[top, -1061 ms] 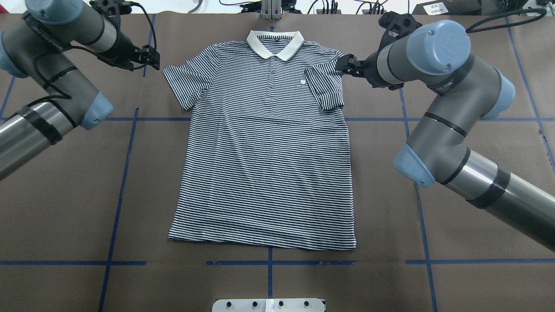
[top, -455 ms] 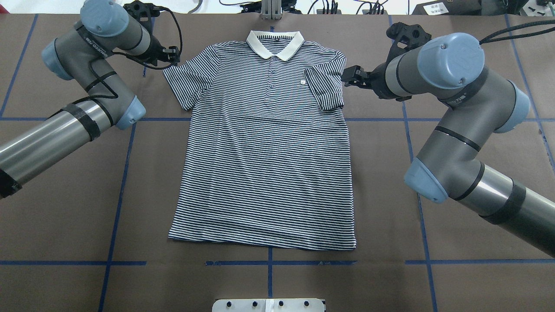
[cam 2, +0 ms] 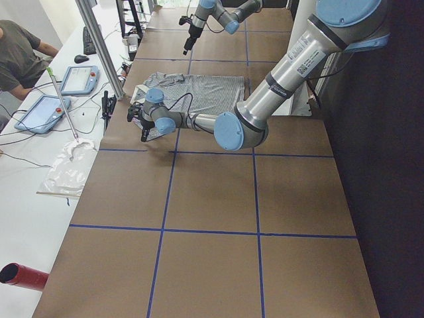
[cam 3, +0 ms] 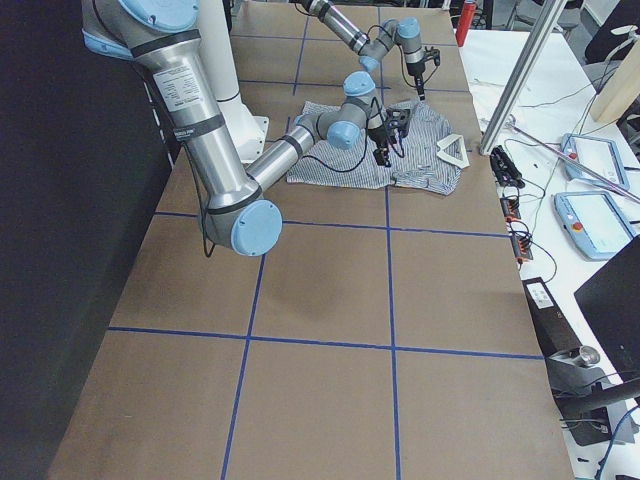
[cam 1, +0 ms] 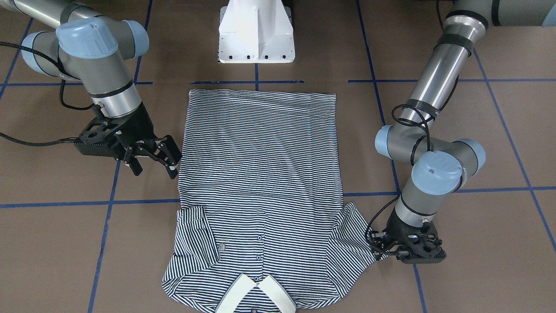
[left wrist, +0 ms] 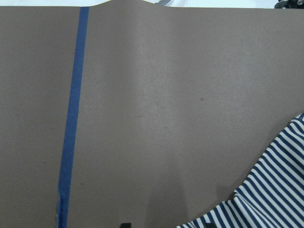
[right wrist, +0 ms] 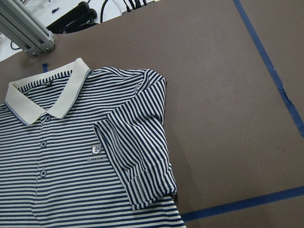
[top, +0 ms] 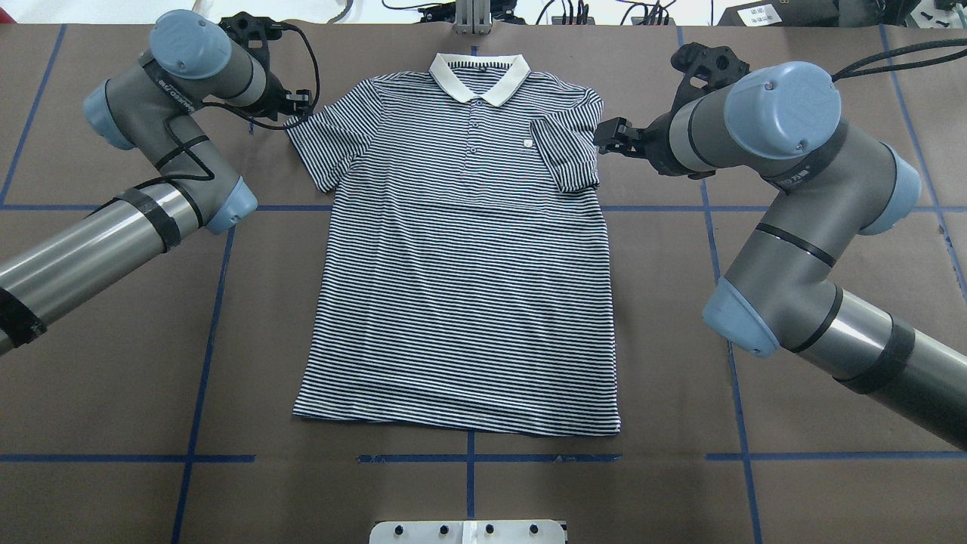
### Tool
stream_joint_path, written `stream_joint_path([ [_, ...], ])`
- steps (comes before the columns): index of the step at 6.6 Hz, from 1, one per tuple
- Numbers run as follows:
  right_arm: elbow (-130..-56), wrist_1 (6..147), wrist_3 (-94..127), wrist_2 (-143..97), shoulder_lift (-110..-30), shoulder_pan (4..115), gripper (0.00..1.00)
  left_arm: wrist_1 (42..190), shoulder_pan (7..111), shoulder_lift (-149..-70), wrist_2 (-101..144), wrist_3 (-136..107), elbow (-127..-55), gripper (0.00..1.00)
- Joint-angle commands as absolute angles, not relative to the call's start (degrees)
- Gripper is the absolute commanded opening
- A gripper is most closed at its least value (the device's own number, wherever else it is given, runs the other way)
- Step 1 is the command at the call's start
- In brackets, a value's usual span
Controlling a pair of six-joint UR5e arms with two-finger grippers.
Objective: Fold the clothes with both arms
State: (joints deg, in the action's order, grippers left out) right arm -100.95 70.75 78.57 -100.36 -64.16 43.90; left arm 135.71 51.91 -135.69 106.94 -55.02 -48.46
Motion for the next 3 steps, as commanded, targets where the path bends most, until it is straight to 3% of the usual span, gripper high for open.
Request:
stream_joint_path([
  [1, -100.9, 70.75, 78.57, -100.28, -64.16, 43.86, 1.0, 136.58, 51.59, -135.79, 106.7, -55.02, -47.47, 0.59],
  [3, -101.07, 70.75, 78.57, -100.28, -64.25, 43.95, 1.0, 136.58, 51.15, -135.79, 106.7, -55.02, -47.46, 0.54],
])
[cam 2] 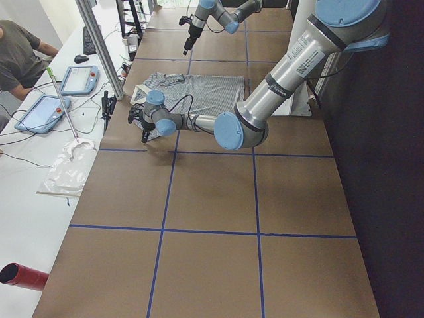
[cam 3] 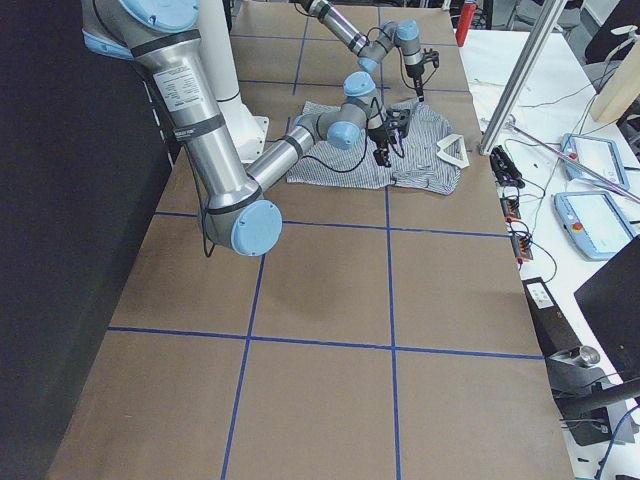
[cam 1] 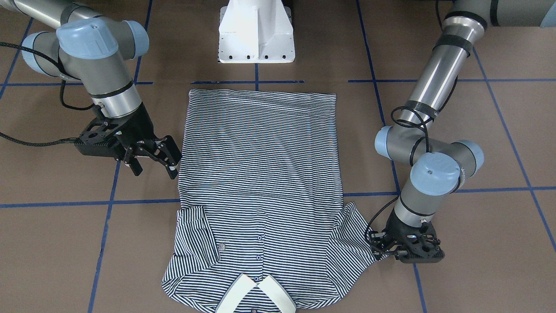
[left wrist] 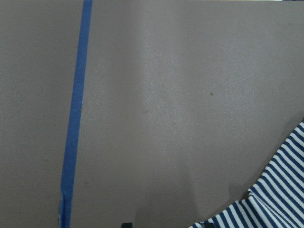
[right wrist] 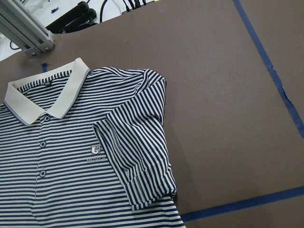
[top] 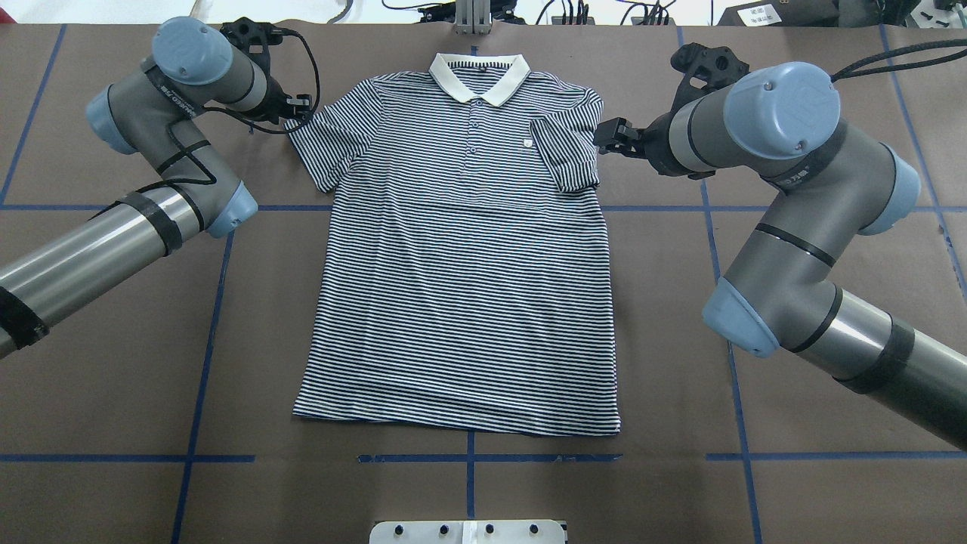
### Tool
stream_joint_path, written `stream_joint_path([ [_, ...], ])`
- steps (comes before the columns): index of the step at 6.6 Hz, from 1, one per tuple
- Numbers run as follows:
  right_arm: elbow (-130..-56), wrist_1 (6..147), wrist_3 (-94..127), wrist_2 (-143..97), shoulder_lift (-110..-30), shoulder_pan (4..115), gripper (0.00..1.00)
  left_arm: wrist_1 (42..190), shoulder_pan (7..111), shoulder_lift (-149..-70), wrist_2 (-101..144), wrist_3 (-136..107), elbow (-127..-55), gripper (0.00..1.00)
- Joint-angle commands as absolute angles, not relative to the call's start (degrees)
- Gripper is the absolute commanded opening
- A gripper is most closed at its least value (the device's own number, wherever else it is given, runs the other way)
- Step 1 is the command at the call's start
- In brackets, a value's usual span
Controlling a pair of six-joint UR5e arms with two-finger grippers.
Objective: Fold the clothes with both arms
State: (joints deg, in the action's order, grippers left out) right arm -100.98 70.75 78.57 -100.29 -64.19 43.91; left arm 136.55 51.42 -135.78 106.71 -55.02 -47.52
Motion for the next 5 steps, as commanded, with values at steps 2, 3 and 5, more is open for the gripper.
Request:
stream_joint_path([
  [2, -101.42, 70.66, 78.57, -100.2, -64.77, 43.95, 1.0, 136.58, 50.98, -135.88, 106.79, -55.02, -47.46, 0.0],
  [3, -101.51, 70.66, 78.57, -100.2, -64.78, 43.95, 1.0, 136.5, 51.06, -136.49, 107.48, -55.19, -48.59, 0.0],
  [5, -101.51, 70.66, 78.57, -99.85, -64.78, 43.95, 1.0, 132.49, 51.24, -136.67, 110.89, -56.15, -56.36, 0.0],
])
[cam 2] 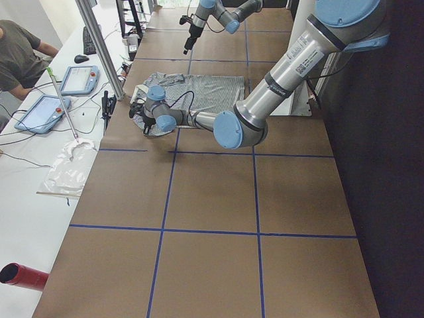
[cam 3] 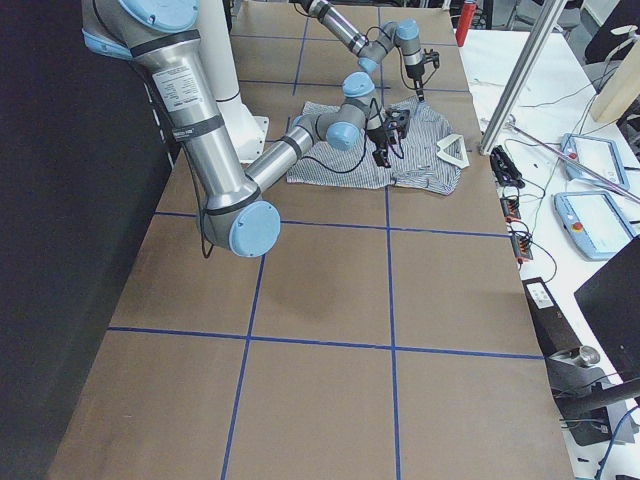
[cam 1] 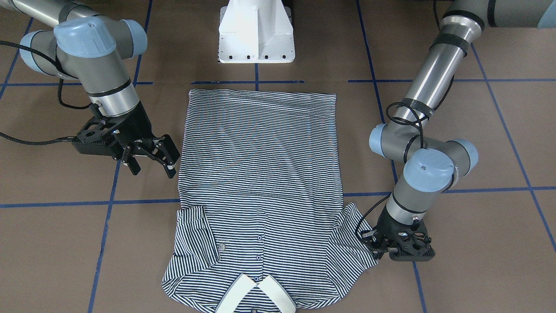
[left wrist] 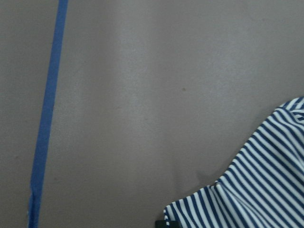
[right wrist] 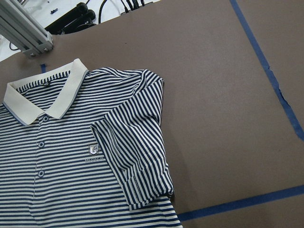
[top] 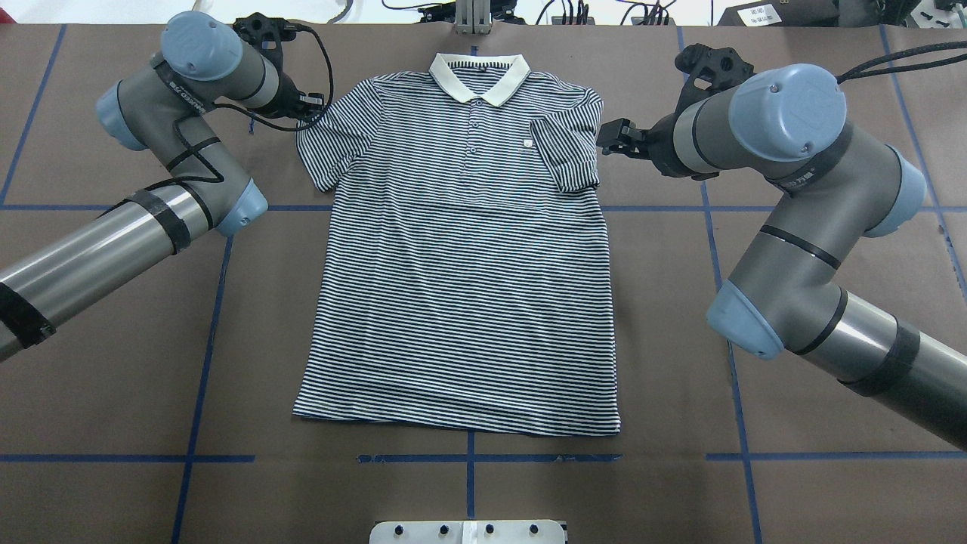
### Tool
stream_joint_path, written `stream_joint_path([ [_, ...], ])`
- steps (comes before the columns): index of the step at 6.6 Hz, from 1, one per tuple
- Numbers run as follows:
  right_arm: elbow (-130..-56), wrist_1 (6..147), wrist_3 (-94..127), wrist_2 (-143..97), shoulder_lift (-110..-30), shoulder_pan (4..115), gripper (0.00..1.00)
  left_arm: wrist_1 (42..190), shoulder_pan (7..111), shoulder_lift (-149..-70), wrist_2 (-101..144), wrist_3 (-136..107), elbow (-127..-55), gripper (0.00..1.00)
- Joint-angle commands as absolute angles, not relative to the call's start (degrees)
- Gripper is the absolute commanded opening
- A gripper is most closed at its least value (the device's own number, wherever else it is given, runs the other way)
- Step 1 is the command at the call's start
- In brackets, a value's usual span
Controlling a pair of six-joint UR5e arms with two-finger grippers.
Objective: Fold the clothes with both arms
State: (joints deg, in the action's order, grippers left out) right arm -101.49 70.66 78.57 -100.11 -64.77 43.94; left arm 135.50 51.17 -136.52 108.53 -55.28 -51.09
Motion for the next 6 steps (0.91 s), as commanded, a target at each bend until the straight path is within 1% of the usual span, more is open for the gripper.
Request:
stream_joint_path([
  [1, -101.43, 70.66, 78.57, -99.84, -64.78, 43.86, 1.0, 128.97, 50.54, -137.63, 111.09, -62.08, -59.99, 0.0],
  [2, -101.43, 70.66, 78.57, -99.93, -64.78, 43.86, 1.0, 128.24, 45.32, -140.16, 109.53, -65.1, -59.07, 0.0],
  [3, -101.16, 70.66, 78.57, -99.93, -64.78, 43.86, 1.0, 128.67, 43.0, -142.71, 102.55, -66.43, -55.5, 0.0],
  [4, -100.99, 70.66, 78.57, -99.93, -64.78, 43.6, 1.0, 129.11, 42.8, -144.13, 101.26, -66.36, -51.98, 0.0],
  [6, -100.64, 70.58, 78.4, -99.93, -64.78, 43.24, 1.0, 132.08, 42.89, -144.84, 97.83, -66.44, -49.76, 0.0],
])
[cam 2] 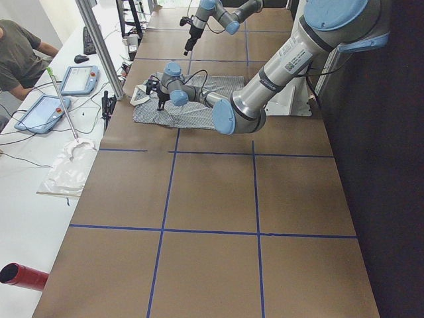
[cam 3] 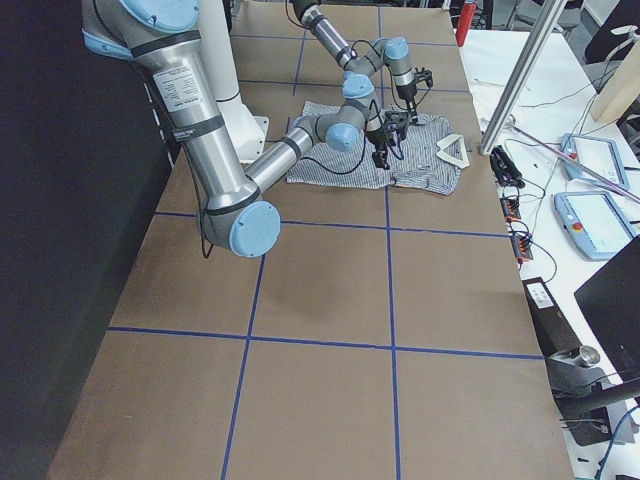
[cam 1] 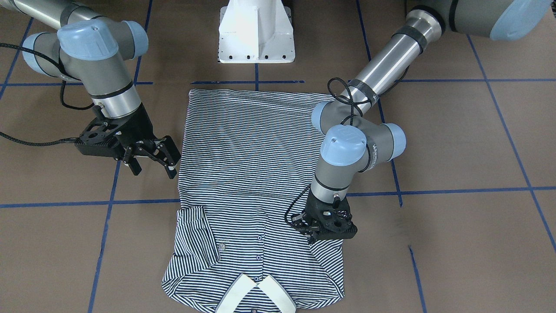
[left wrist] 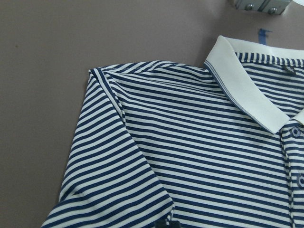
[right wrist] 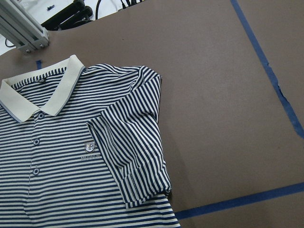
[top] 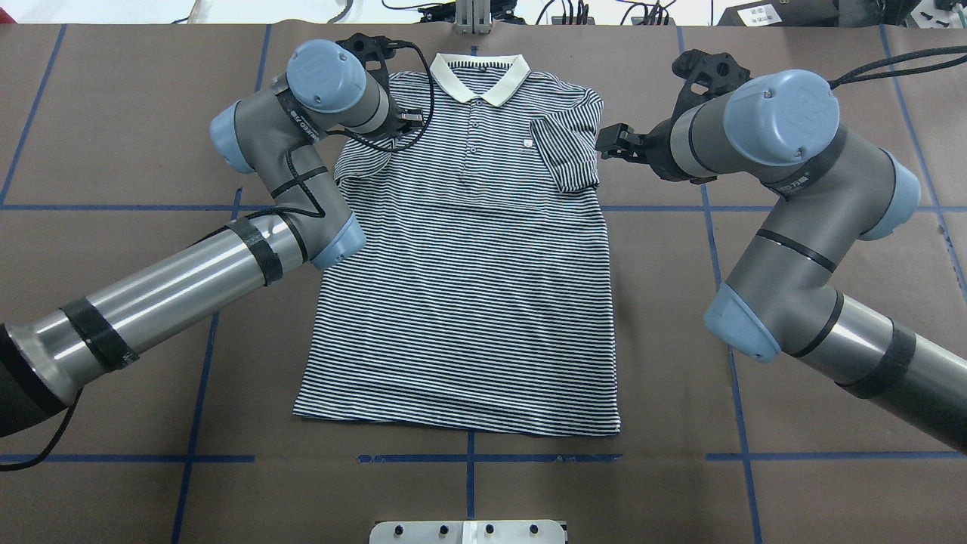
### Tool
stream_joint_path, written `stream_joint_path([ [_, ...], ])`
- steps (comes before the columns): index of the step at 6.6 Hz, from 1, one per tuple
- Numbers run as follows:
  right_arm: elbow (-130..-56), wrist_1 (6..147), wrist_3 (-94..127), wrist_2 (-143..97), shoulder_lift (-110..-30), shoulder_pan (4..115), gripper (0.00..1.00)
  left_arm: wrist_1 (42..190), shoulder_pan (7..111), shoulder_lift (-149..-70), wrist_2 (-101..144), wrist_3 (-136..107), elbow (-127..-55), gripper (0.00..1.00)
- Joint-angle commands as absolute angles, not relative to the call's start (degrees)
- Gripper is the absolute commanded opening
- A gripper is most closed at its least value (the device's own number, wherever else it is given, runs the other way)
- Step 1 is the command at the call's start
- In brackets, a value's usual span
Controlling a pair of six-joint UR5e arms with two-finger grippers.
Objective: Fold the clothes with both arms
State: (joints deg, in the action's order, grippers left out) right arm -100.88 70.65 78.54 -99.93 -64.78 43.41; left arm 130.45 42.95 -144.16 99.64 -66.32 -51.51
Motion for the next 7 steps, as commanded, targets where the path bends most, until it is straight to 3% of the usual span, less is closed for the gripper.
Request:
stream_joint_path([
  [1, -100.55, 70.58, 78.49, -99.93, -64.78, 43.16, 1.0, 132.36, 43.06, -144.84, 97.82, -66.45, -49.66, 0.0],
  [2, -100.89, 70.58, 78.57, -99.93, -64.78, 42.98, 1.0, 133.15, 43.33, -144.93, 98.26, -66.71, -49.92, 0.1],
  [3, -101.07, 70.49, 78.57, -100.02, -64.78, 42.11, 1.0, 134.46, 43.5, -144.58, 98.52, -66.53, -50.79, 0.54],
  [4, -101.86, 70.58, 78.75, -100.02, -65.3, 40.79, 1.0, 133.95, 43.68, -141.45, 99.57, -66.71, -57.67, 0.72],
  [6, -108.94, 73.19, 91.94, -97.06, -69.07, 33.1, 1.0, 133.77, 43.33, -127.77, 106.49, -68.72, -77.78, 0.77],
  [7, -113.68, 79.3, 96.63, -89.81, -70.65, 24.26, 0.96, 133.94, 42.37, -122.66, 106.87, -70.47, -83.96, 0.8],
])
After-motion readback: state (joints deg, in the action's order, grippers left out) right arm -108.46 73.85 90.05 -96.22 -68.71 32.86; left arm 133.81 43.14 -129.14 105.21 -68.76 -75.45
